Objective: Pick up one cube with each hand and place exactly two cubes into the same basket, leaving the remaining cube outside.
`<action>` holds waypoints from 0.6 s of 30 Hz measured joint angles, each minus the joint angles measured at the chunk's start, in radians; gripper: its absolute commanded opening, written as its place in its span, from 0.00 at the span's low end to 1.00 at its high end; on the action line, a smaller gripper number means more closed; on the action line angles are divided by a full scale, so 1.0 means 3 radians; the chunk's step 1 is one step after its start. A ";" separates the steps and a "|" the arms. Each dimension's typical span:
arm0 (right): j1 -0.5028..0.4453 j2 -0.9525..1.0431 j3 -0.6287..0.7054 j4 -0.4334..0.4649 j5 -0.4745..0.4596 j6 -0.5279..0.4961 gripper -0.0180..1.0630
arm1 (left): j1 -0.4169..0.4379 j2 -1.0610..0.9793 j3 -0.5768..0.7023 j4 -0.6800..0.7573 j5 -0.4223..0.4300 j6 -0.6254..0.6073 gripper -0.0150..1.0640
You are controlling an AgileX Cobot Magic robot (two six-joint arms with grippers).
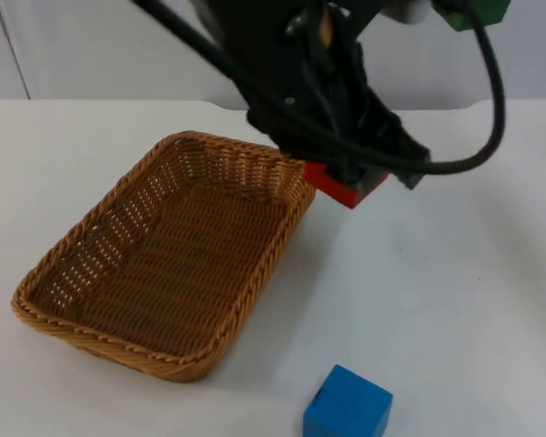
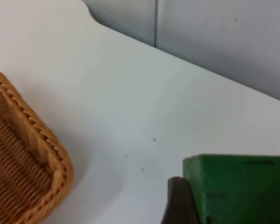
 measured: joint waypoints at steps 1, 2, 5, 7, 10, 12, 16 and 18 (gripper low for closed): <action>0.0051 0.0000 0.0000 -0.0008 0.0000 -0.0009 0.02 | 0.0013 -0.0053 0.0079 0.0039 -0.0025 -0.0047 0.01; 0.0103 0.0000 0.0000 -0.0008 0.0000 -0.0018 0.02 | 0.0031 -0.0090 0.0149 0.0067 -0.0046 -0.0084 0.01; 0.0261 0.0000 0.0000 -0.0008 -0.0023 -0.0060 0.02 | 0.0142 -0.0207 0.0345 0.0094 -0.0091 -0.0140 0.01; 0.0319 0.0007 0.0000 -0.0008 -0.0039 -0.0065 0.02 | 0.0179 -0.0249 0.0411 0.0099 -0.0099 -0.0157 0.01; 0.0476 0.0036 0.0000 -0.0008 -0.0116 -0.0095 0.02 | 0.0307 -0.0375 0.0688 0.0109 -0.0194 -0.0259 0.01; 0.0516 0.0044 0.0000 -0.0008 -0.0139 -0.0102 0.02 | 0.0359 -0.0427 0.0777 0.0109 -0.0244 -0.0294 0.01; 0.0704 0.0113 0.0000 -0.0008 -0.0225 -0.0111 0.02 | 0.0573 -0.0667 0.1201 0.0109 -0.0461 -0.0459 0.01; 0.0756 0.0137 0.0000 -0.0008 -0.0249 -0.0117 0.02 | 0.0632 -0.0725 0.1302 0.0109 -0.0503 -0.0503 0.01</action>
